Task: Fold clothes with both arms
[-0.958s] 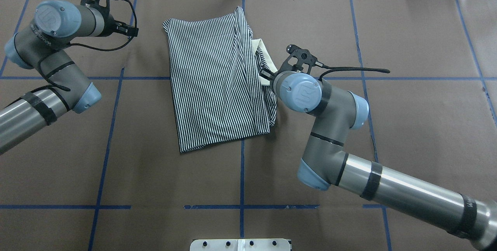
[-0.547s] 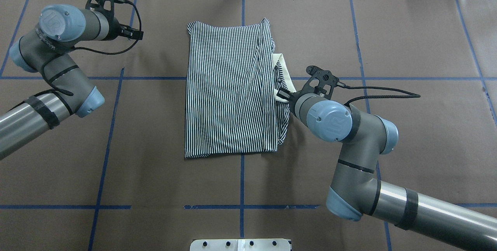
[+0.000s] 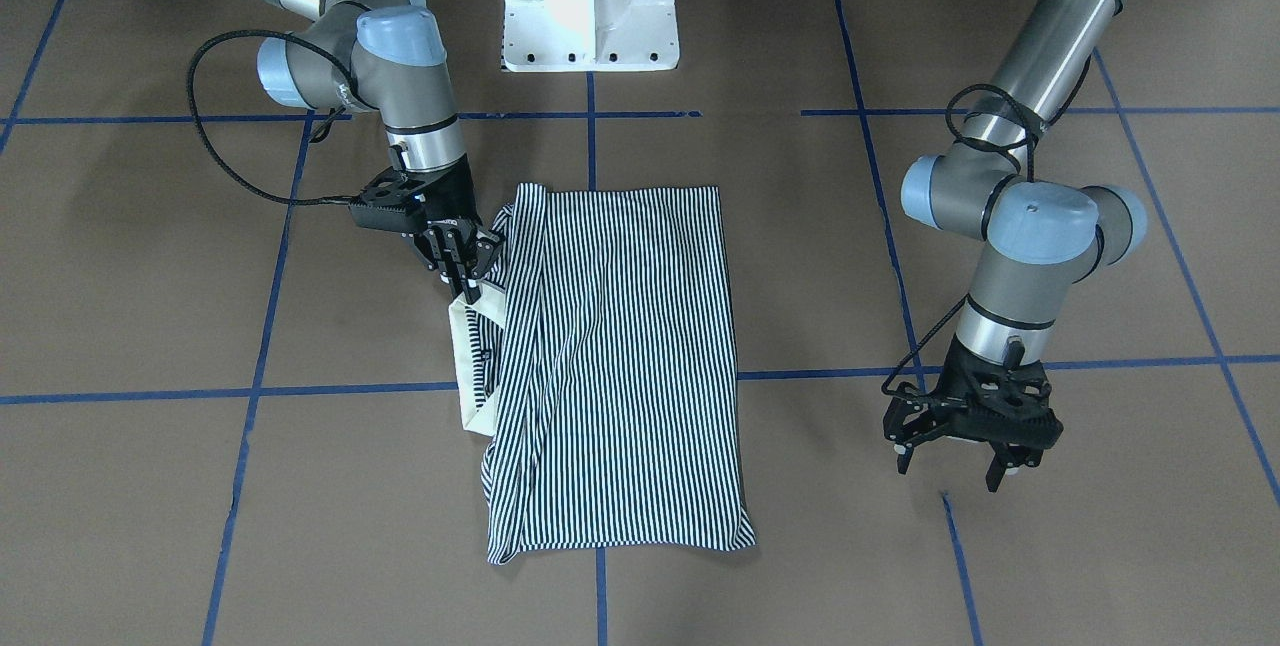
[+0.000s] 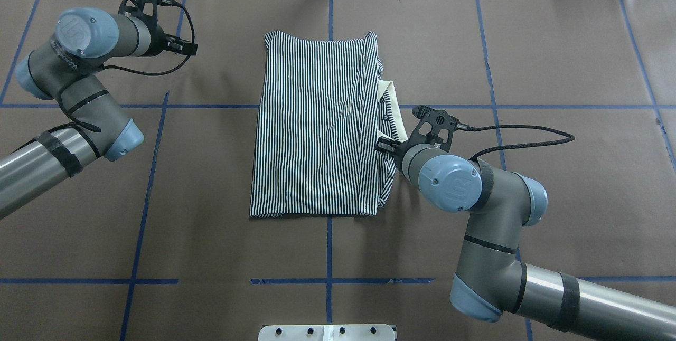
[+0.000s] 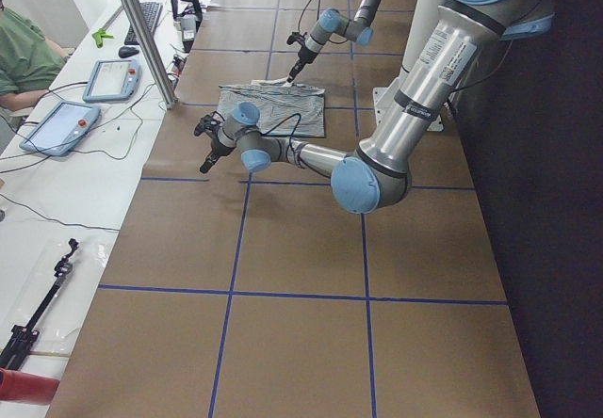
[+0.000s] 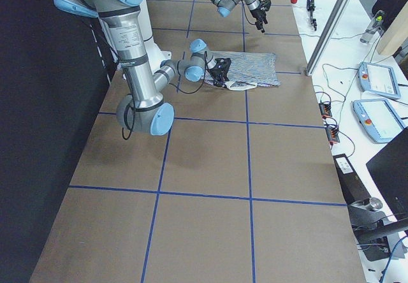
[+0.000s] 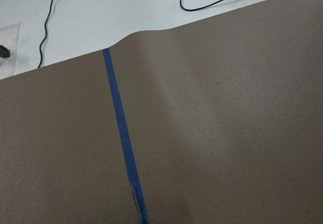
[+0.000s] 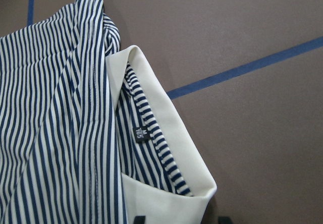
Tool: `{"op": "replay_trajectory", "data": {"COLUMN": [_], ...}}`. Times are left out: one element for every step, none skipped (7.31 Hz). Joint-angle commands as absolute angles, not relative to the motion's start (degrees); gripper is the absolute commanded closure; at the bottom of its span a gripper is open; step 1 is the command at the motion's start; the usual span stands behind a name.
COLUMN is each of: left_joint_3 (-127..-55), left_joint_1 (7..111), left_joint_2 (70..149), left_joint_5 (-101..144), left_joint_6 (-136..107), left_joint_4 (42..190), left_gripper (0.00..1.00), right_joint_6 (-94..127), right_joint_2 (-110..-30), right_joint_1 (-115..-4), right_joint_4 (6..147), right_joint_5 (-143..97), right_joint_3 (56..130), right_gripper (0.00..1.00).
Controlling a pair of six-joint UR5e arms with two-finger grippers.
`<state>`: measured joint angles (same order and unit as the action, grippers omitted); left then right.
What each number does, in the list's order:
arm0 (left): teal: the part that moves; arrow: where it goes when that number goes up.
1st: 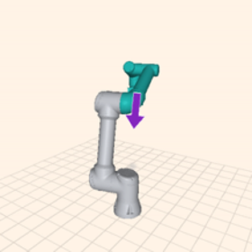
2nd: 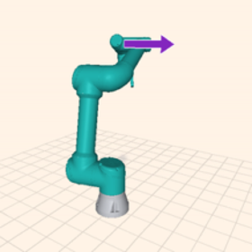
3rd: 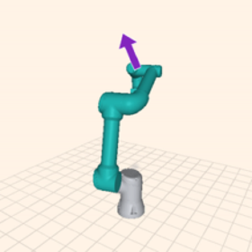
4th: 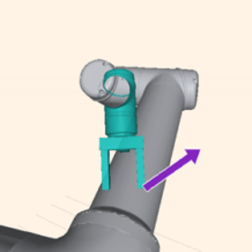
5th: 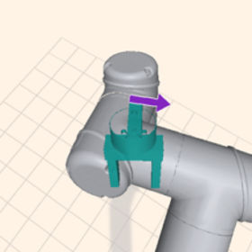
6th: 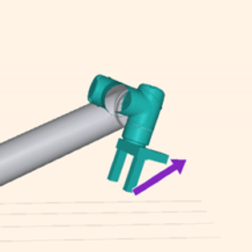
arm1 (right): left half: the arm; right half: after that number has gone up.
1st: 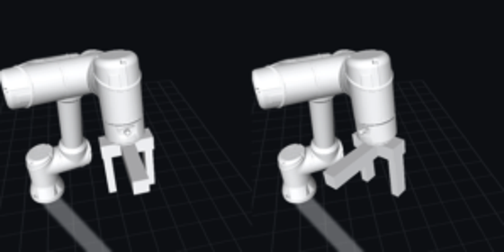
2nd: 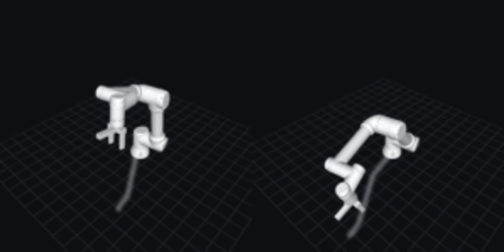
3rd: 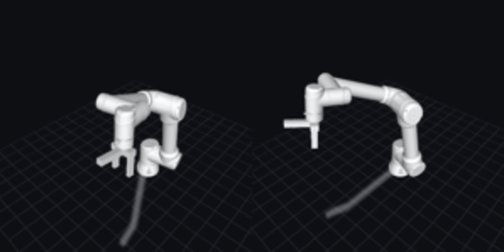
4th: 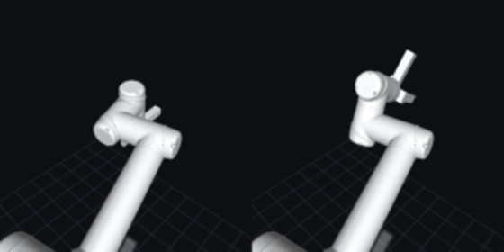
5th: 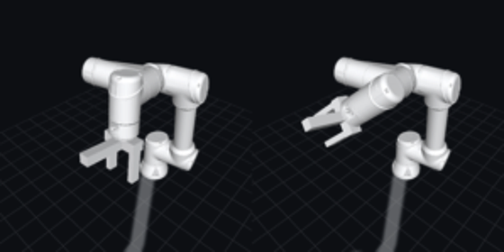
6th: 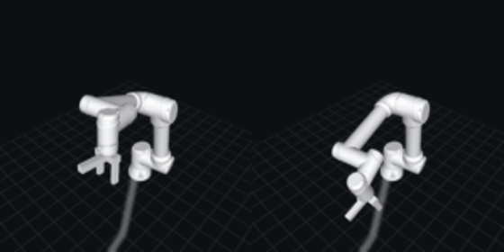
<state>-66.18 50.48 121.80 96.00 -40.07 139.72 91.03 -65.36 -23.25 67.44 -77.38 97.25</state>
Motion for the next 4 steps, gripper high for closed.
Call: {"op": "replay_trajectory", "data": {"left_joint_3": [-66.53, -66.45, -66.53, -66.62], "left_joint_1": [50.28, 50.27, 50.27, 50.36], "left_joint_2": [121.03, 120.94, 120.94, 120.94], "left_joint_5": [96.15, 96.15, 96.15, 96.15], "left_joint_6": [-40.08, -40.08, -40.17, -40.17], "left_joint_4": [139.75, 139.75, 139.75, 139.75], "left_gripper": [0.0, 0.0, 0.0, 0.0], "right_joint_6": [85.61, 85.17, 81.08, 77.12], "right_joint_2": [-63.13, -60.5, -57.51, -54.96], "right_joint_1": [-21.29, -18.57, -17.24, -15.66], "right_joint_4": [79.66, 83.72, 89.33, 93.65], "right_joint_5": [-78.05, -77.79, -77.78, -77.78], "right_joint_3": [101.86, 101.69, 101.78, 101.34], "right_gripper": [0.0, 0.0, 0.0, 0.09]}}
